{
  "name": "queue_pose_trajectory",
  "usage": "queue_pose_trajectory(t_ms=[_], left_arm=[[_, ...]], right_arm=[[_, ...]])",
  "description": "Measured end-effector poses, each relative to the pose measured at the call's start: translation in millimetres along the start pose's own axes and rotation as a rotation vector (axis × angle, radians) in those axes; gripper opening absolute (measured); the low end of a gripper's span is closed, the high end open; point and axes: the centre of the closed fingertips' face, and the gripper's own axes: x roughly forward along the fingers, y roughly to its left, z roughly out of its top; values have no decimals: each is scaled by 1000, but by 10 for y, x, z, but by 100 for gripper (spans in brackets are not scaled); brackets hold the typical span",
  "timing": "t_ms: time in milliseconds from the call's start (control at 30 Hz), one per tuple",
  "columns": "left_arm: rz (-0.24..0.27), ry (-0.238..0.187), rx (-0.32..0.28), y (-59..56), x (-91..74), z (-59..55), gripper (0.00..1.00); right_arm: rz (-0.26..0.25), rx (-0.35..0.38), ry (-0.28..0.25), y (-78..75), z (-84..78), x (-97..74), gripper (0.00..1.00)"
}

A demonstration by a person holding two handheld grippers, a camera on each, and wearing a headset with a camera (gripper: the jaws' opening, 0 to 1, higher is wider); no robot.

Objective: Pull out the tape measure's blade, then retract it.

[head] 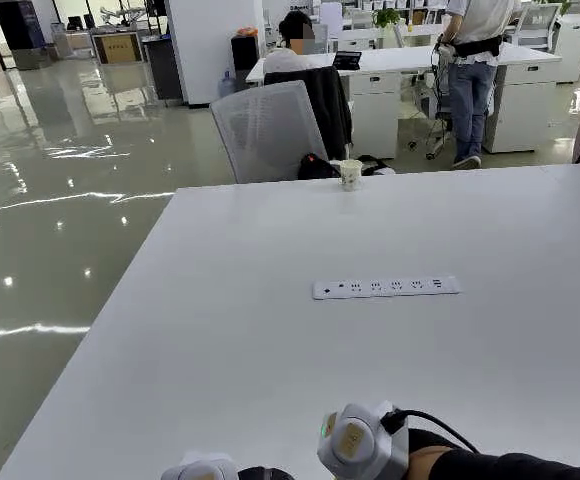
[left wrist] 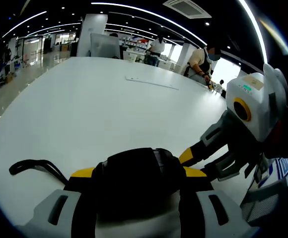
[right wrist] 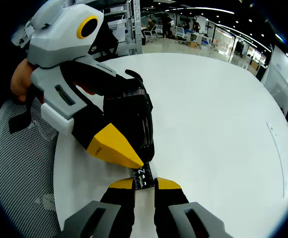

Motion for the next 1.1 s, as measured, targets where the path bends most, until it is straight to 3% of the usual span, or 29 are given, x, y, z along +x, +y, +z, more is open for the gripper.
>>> queue_pose_trajectory(t_ms=[433,633,1100], left_arm=[[-2,-6,-1,8,4,-11,61],[-5,-6,-4,9,-8,-21,61],[-6,-8,-7,15,-21,-27,61]], right_arm=[[6,-15,-11,21,19,25,11],[30,0,-54,44,53,39,11],[32,-23,-70,83,146,101,11]])
